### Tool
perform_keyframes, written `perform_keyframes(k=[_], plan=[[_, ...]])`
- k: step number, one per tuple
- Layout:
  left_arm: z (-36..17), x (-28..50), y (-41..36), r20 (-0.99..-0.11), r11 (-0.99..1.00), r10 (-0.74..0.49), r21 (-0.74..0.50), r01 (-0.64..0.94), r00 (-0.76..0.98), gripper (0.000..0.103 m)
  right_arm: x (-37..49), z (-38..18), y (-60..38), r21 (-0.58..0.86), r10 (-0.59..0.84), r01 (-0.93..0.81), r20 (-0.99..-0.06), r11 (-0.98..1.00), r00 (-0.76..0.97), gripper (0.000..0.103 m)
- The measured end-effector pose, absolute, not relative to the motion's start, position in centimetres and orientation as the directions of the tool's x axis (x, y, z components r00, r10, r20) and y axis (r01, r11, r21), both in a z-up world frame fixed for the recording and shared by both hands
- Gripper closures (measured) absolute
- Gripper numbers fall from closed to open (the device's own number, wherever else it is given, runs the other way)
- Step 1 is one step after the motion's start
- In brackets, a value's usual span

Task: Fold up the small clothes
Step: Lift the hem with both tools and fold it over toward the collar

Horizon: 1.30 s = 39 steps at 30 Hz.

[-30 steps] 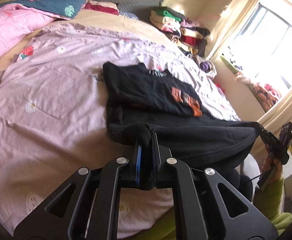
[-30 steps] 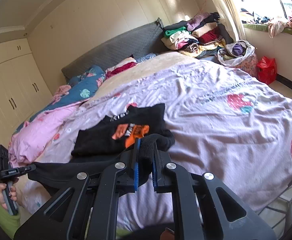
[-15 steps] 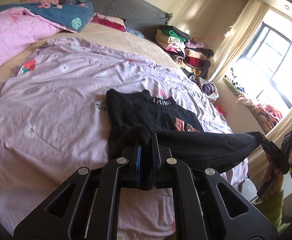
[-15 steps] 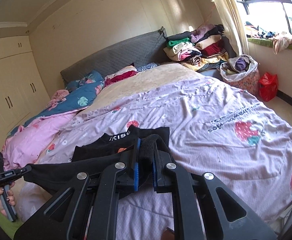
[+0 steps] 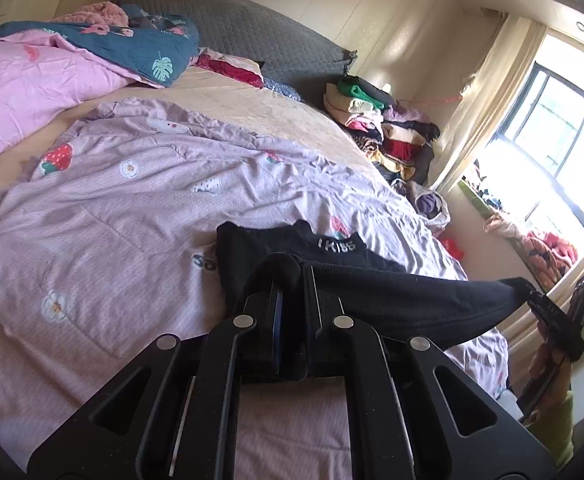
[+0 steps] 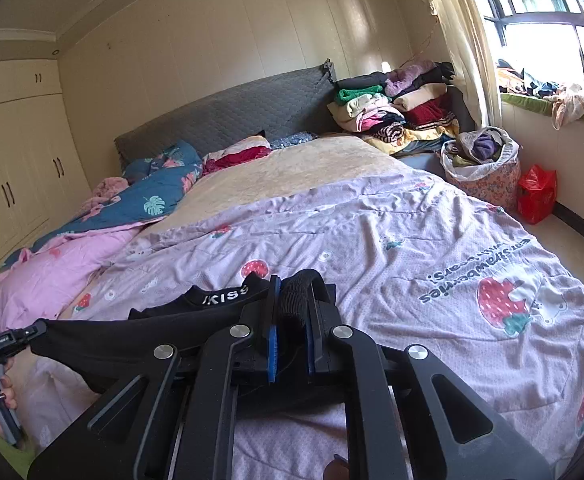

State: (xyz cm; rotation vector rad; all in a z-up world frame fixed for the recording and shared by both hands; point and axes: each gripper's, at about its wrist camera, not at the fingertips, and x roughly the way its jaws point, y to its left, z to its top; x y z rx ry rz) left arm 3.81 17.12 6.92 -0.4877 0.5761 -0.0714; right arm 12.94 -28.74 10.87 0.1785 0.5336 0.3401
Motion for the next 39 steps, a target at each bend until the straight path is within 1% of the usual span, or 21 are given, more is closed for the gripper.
perform_keyframes(k=[6, 11, 16, 21, 24, 27, 28, 29, 30, 31, 32, 36, 39], plan=[[6.6, 5.6, 17.1, -0.503, 0.888, -0.172, -0.451, -0.087, 0.847, 0.1, 14.7, 9.8, -28.2, 0.23, 0.343, -0.262, -0.479, 0.937, 0.808, 0.094], [5.5, 7.4, 17.5, -0.518, 0.885, -0.154, -0.45, -0.115, 0.842, 0.1, 16.1, 8.6, -27.6, 0.217, 0.329, -0.252, -0.49, 0.943, 0.808, 0.094], [4.3, 8.6, 17.8, -0.532, 0.88, -0.14, -0.453, -0.141, 0.835, 0.1, 17.7, 7.1, -27.2, 0.216, 0.312, -0.232, -0.517, 0.949, 0.797, 0.093], [3.1, 9.7, 17.8, -0.553, 0.88, -0.131, -0.447, -0.16, 0.823, 0.1, 18.9, 5.7, -26.5, 0.185, 0.278, -0.211, -0.543, 0.96, 0.792, 0.093], [2.4, 10.5, 17.9, -0.57, 0.878, -0.126, -0.445, -0.176, 0.812, 0.1, 19.8, 4.7, -26.2, 0.173, 0.255, -0.19, -0.564, 0.966, 0.785, 0.09], [1.7, 11.0, 18.1, -0.581, 0.876, -0.119, -0.443, -0.19, 0.805, 0.096, 20.3, 3.9, -26.0, 0.154, 0.225, -0.166, -0.574, 0.974, 0.787, 0.084], [1.5, 11.0, 18.2, -0.584, 0.875, -0.117, -0.443, -0.195, 0.803, 0.094, 20.4, 3.6, -26.0, 0.156, 0.221, -0.159, -0.579, 0.975, 0.785, 0.073], [1.5, 10.8, 18.2, -0.585, 0.878, -0.104, -0.434, -0.202, 0.804, 0.082, 20.4, 3.5, -26.1, 0.168, 0.234, -0.166, -0.578, 0.972, 0.782, 0.053], [1.5, 10.6, 18.1, -0.587, 0.882, -0.094, -0.423, -0.205, 0.804, 0.069, 20.1, 3.4, -26.3, 0.183, 0.25, -0.175, -0.572, 0.967, 0.782, 0.044], [1.6, 10.3, 18.1, -0.587, 0.886, -0.092, -0.417, -0.202, 0.804, 0.067, 19.8, 3.4, -26.4, 0.189, 0.257, -0.18, -0.563, 0.965, 0.786, 0.04], [1.6, 10.1, 18.1, -0.585, 0.889, -0.095, -0.414, -0.197, 0.805, 0.067, 19.5, 3.4, -26.4, 0.183, 0.258, -0.187, -0.557, 0.965, 0.789, 0.04], [1.6, 9.0, 17.3, -0.6, 0.909, -0.086, -0.373, -0.183, 0.795, 0.057, 18.7, 3.1, -26.5, 0.203, 0.287, -0.208, -0.559, 0.957, 0.778, 0.04], [1.1, 8.3, 16.2, -0.62, 0.924, -0.101, -0.348, -0.158, 0.778, 0.057, 18.2, 2.9, -26.3, 0.213, 0.31, -0.227, -0.567, 0.95, 0.764, 0.04]])
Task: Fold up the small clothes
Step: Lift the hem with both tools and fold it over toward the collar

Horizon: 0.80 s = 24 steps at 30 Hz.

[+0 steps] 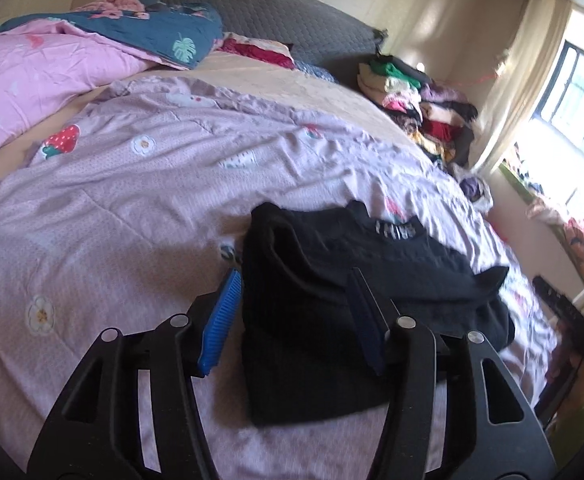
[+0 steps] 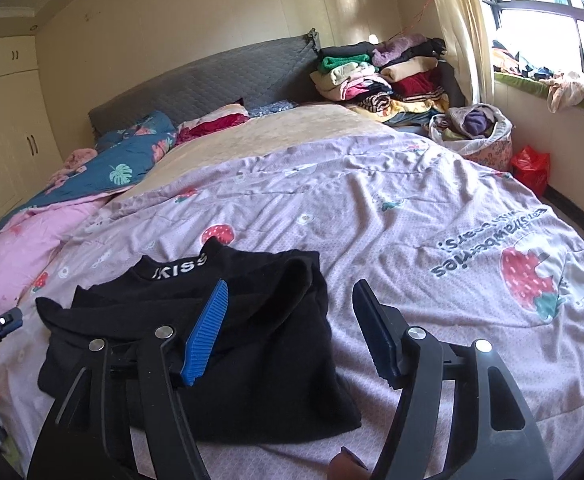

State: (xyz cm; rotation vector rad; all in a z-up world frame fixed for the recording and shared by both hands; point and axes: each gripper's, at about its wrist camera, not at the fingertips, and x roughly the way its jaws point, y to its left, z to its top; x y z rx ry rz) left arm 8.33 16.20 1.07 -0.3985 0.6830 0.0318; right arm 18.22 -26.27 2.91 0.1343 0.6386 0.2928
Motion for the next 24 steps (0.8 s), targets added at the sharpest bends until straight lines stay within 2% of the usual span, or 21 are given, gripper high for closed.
perform_keyframes(k=[1, 2, 3, 4, 6, 12, 16, 24], plan=[[0.8, 8.2, 15.7, -0.629, 0.93, -0.107, -0.337, -0.146, 0.77, 0.057, 18.1, 2.8, -26.1, 0.218, 0.324, -0.242, -0.574, 0.946, 0.752, 0.044], [0.5, 8.2, 15.1, -0.642, 0.938, -0.115, -0.321, -0.129, 0.758, 0.059, 17.9, 2.6, -25.8, 0.222, 0.341, -0.259, -0.582, 0.94, 0.738, 0.063], [0.3, 8.3, 14.7, -0.65, 0.943, -0.118, -0.31, -0.119, 0.751, 0.073, 17.7, 2.3, -25.3, 0.221, 0.358, -0.281, -0.596, 0.934, 0.719, 0.076], [-0.2, 8.4, 14.0, -0.664, 0.951, -0.122, -0.29, -0.103, 0.738, 0.091, 17.6, 2.0, -24.7, 0.207, 0.367, -0.306, -0.617, 0.929, 0.696, 0.091], [-0.9, 8.9, 13.2, -0.683, 0.958, -0.131, -0.274, -0.086, 0.719, 0.101, 17.4, 1.3, -23.5, 0.182, 0.372, -0.339, -0.648, 0.923, 0.665, 0.093], [-2.5, 12.2, 11.5, -0.731, 0.978, -0.1, -0.197, -0.069, 0.675, 0.101, 18.2, -1.2, -20.2, 0.116, 0.349, -0.397, -0.732, 0.91, 0.586, 0.095], [-3.4, 14.5, 11.3, -0.752, 0.984, -0.071, -0.16, -0.077, 0.656, 0.101, 20.6, -3.5, -19.5, 0.064, 0.257, -0.349, -0.8, 0.935, 0.542, 0.095], [-3.8, 19.0, 12.7, -0.749, 0.978, -0.062, -0.177, -0.109, 0.659, 0.1, 25.6, -4.6, -18.3, 0.073, 0.256, -0.329, -0.79, 0.941, 0.557, 0.096]])
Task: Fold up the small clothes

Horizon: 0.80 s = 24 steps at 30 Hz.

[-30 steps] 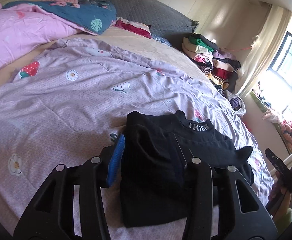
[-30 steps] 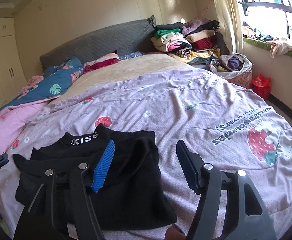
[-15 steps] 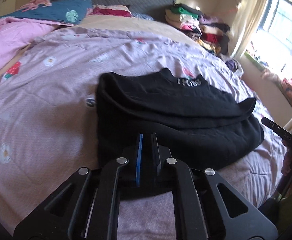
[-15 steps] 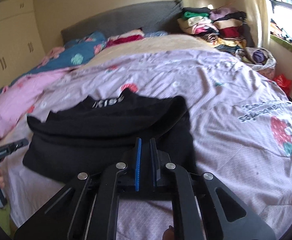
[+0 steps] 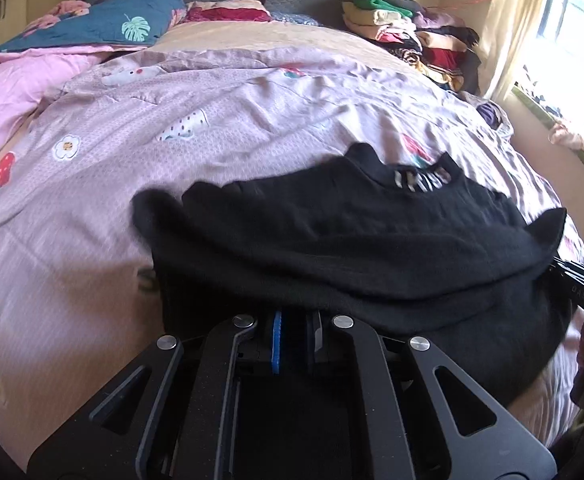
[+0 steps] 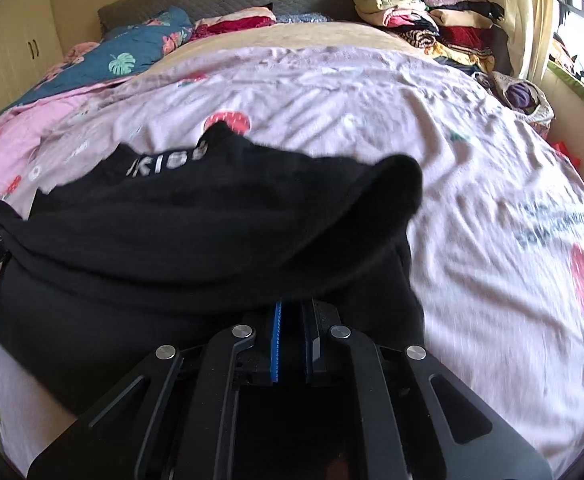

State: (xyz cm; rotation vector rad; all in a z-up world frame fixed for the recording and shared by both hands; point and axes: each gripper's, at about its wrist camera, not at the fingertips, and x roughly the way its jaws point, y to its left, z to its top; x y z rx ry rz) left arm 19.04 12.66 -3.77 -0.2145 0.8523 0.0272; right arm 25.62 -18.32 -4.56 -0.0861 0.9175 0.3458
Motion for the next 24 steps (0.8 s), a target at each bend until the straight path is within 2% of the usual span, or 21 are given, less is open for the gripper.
perform_keyframes(k=[5, 9, 10, 12, 13, 14, 16, 18, 23, 24], plan=[[-3.6, 21.3, 13.7, -0.738, 0.974, -0.044, -0.182, -0.136, 0.674, 0.1, 28.6, -4.2, -18.5, 0.094, 0.258, -0.296, -0.768, 0.951, 0.586, 0.095], [-2.9, 22.0, 15.4, -0.713, 0.955, -0.045, -0.236, -0.179, 0.7, 0.099, 30.0, -3.7, -19.7, 0.111, 0.251, -0.256, -0.744, 0.96, 0.619, 0.095], [-2.6, 21.6, 16.0, -0.699, 0.949, -0.034, -0.247, -0.196, 0.714, 0.095, 30.0, -3.5, -20.1, 0.116, 0.253, -0.251, -0.738, 0.961, 0.626, 0.094], [-2.5, 21.1, 16.9, -0.684, 0.941, -0.02, -0.26, -0.218, 0.729, 0.086, 30.0, -3.2, -21.2, 0.128, 0.251, -0.232, -0.725, 0.964, 0.641, 0.083], [-2.5, 20.6, 17.6, -0.676, 0.933, -0.018, -0.276, -0.231, 0.737, 0.083, 30.0, -3.0, -21.8, 0.136, 0.251, -0.223, -0.718, 0.965, 0.649, 0.07], [-2.5, 20.3, 18.1, -0.67, 0.926, -0.017, -0.29, -0.241, 0.742, 0.081, 30.1, -2.9, -22.1, 0.139, 0.252, -0.22, -0.715, 0.965, 0.652, 0.062], [-2.7, 19.8, 19.2, -0.666, 0.914, 0.04, -0.278, -0.297, 0.745, 0.059, 30.4, -2.8, -22.3, 0.119, 0.24, -0.225, -0.721, 0.967, 0.65, 0.061], [-3.0, 19.5, 19.8, -0.67, 0.903, 0.061, -0.279, -0.327, 0.74, 0.059, 30.7, -2.7, -22.0, 0.093, 0.234, -0.245, -0.727, 0.965, 0.646, 0.061], [-3.9, 20.1, 20.1, -0.68, 0.902, 0.004, -0.315, -0.296, 0.733, 0.059, 31.7, -3.3, -20.0, 0.04, 0.226, -0.301, -0.755, 0.953, 0.615, 0.061], [-3.9, 20.2, 19.9, -0.678, 0.908, -0.001, -0.309, -0.284, 0.735, 0.062, 32.0, -3.7, -19.5, 0.03, 0.218, -0.302, -0.762, 0.953, 0.61, 0.062]])
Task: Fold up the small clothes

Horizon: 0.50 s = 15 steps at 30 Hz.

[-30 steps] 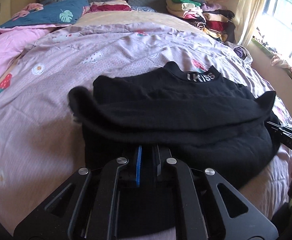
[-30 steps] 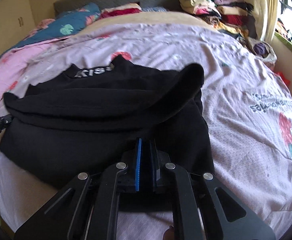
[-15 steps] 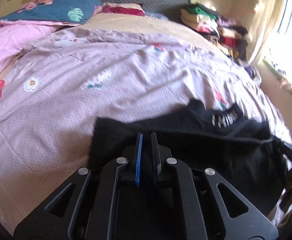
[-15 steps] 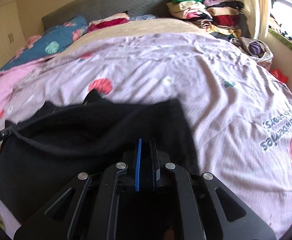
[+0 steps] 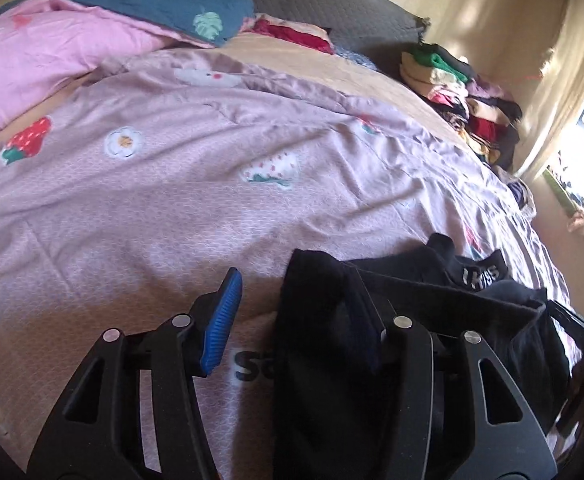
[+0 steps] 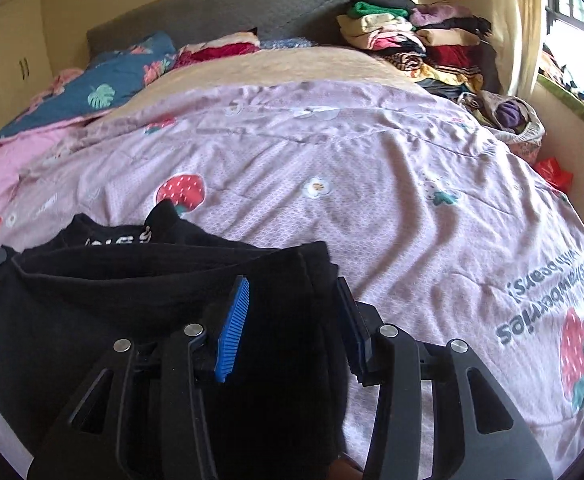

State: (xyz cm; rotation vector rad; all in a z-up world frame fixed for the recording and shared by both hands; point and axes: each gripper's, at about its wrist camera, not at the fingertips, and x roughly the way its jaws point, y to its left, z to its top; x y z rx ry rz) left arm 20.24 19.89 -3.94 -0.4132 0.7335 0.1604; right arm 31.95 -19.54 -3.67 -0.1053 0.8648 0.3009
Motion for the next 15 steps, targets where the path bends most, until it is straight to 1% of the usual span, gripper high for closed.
perform_keyframes(k=[1, 2, 3, 4, 6, 9, 12, 15], plan=[[-3.9, 20.3, 19.5, -0.676, 0.916, -0.004, -0.298, -0.268, 0.737, 0.075, 32.1, -4.0, -19.3, 0.018, 0.207, -0.302, -0.767, 0.953, 0.608, 0.073], [-3.9, 20.4, 19.2, -0.674, 0.922, -0.008, -0.29, -0.255, 0.739, 0.084, 32.2, -4.4, -19.1, 0.008, 0.201, -0.304, -0.769, 0.952, 0.607, 0.095], [-3.9, 20.5, 18.9, -0.674, 0.928, -0.01, -0.282, -0.244, 0.739, 0.091, 32.2, -4.5, -19.1, 0.021, 0.212, -0.306, -0.767, 0.952, 0.606, 0.095], [-3.9, 20.5, 18.7, -0.669, 0.932, 0.001, -0.269, -0.242, 0.743, 0.095, 32.1, -4.4, -19.3, 0.04, 0.224, -0.298, -0.759, 0.954, 0.611, 0.095], [-3.4, 20.0, 18.7, -0.641, 0.933, 0.002, -0.274, -0.232, 0.768, 0.099, 31.7, -3.8, -20.3, 0.111, 0.27, -0.28, -0.728, 0.954, 0.63, 0.096], [-1.7, 18.7, 18.8, -0.585, 0.932, 0.023, -0.281, -0.23, 0.811, 0.1, 31.3, -2.0, -22.4, 0.206, 0.322, -0.249, -0.668, 0.946, 0.671, 0.096], [0.2, 18.1, 18.9, -0.535, 0.932, 0.026, -0.293, -0.214, 0.844, 0.1, 31.4, -0.4, -24.0, 0.248, 0.334, -0.227, -0.619, 0.942, 0.711, 0.096], [1.3, 18.7, 18.8, -0.521, 0.936, 0.029, -0.284, -0.206, 0.853, 0.1, 32.1, 0.1, -24.8, 0.261, 0.327, -0.207, -0.611, 0.943, 0.721, 0.096]])
